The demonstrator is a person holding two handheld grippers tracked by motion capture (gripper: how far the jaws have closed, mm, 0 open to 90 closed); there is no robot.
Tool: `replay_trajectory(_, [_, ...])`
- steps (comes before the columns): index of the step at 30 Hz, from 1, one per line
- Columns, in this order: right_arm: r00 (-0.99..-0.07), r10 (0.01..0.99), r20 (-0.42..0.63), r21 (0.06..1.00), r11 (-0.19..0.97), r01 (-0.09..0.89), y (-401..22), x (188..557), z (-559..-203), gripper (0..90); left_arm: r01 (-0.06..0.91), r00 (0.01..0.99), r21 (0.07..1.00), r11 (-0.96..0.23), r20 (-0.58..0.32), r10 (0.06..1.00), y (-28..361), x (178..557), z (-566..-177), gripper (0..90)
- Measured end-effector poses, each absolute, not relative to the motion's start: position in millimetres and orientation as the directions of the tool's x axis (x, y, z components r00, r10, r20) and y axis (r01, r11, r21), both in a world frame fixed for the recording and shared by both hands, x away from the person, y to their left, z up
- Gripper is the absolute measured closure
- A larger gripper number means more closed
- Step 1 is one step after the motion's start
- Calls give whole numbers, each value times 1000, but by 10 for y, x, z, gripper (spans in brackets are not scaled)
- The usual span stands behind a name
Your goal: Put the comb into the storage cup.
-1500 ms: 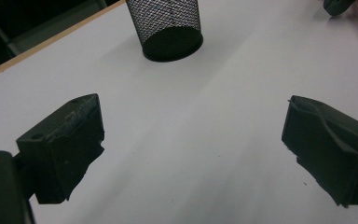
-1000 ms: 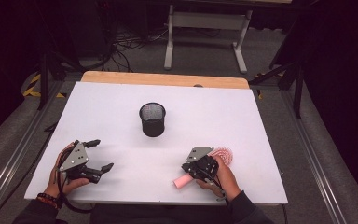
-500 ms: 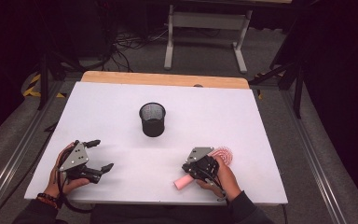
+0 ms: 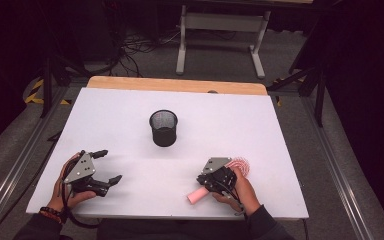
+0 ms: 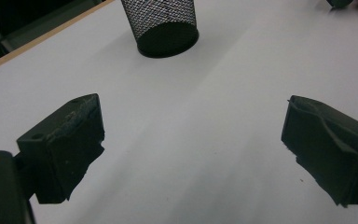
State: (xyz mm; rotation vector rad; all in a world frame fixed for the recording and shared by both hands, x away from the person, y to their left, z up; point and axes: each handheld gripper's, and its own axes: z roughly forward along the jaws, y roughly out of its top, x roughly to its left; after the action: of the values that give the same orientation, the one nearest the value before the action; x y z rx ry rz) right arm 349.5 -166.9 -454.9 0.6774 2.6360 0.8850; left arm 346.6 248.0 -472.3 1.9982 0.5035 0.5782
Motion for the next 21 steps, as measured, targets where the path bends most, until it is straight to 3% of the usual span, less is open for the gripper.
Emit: replay_trajectory(21, [-862,494,-114,609,721,332,-1674,3473,-4556,855,109,805,881,-460,193,562,2478,3465,-4723,68])
